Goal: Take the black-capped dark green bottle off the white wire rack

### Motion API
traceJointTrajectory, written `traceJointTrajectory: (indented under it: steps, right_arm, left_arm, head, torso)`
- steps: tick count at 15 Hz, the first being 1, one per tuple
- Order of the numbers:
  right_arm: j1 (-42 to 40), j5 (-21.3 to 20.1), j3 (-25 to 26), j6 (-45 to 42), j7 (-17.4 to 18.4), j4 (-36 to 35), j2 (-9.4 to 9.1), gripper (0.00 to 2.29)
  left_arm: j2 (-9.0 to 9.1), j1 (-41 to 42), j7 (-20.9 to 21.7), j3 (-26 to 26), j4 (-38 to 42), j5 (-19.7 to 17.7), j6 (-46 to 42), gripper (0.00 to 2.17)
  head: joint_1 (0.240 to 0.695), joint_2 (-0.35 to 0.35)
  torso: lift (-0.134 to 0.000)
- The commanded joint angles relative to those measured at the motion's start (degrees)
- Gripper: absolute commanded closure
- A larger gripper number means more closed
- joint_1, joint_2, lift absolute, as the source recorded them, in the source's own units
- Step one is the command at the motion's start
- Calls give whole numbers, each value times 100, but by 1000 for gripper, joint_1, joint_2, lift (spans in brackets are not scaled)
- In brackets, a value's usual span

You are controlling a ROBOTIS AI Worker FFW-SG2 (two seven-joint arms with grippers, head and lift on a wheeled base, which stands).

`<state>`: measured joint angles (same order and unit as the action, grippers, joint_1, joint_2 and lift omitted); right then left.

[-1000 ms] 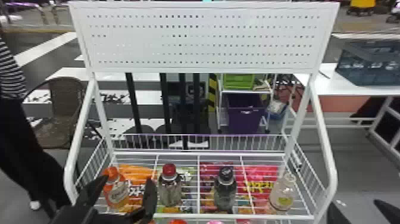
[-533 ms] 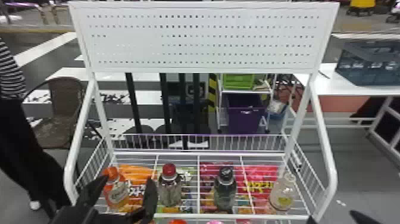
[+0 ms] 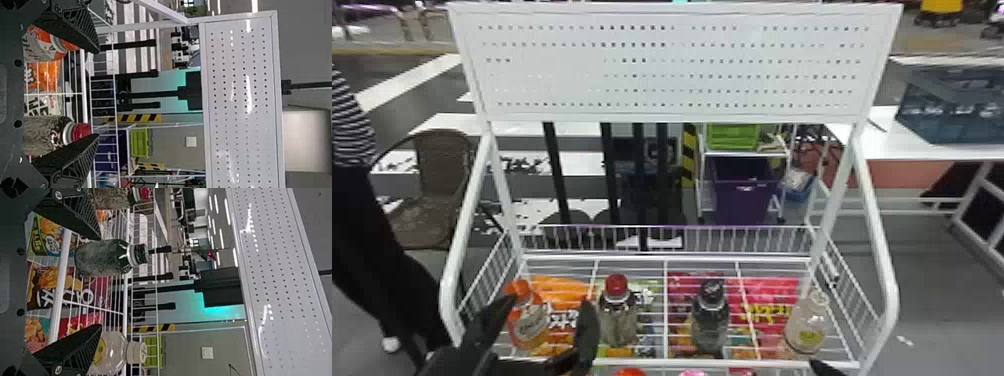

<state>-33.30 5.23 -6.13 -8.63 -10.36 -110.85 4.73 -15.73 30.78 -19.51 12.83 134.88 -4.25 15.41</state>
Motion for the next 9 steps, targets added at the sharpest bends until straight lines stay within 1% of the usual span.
traceJointTrajectory:
  steps: [1,3,4,5,7,9]
  right_arm:
    - [553,-127,-257,191,96,450,1,113]
    - [992,-154,-494,560,131,722,-8,117]
    - [1194,-180,-591,736,227,863,-8,117]
    - [1352,-215,-652,806,245,1039,-16,117]
    - [1651,-233,-714,877,298,1373,-113,117]
    - [1853,-250,-740,859,368,1619,-166,117]
  left_arm:
    - [0,-2,0,52,3,20,2,137]
    - [9,-11,-9,70,-14,29,2,137]
    - [9,-19,-9,70,-14,29,2,137]
    - [9,-19,-9,70,-23,29,2,137]
    - [0,-37,-9,70,-41,29,2,137]
    - [-18,-55,-9,52,-32,29,2,137]
  head:
    - [499,0]
    - [499,0]
    - [499,0]
    - [499,0]
    - [499,0]
    - [499,0]
  torso:
    - [0]
    - [0]
    - [0]
    - [0]
    - [0]
    - [0]
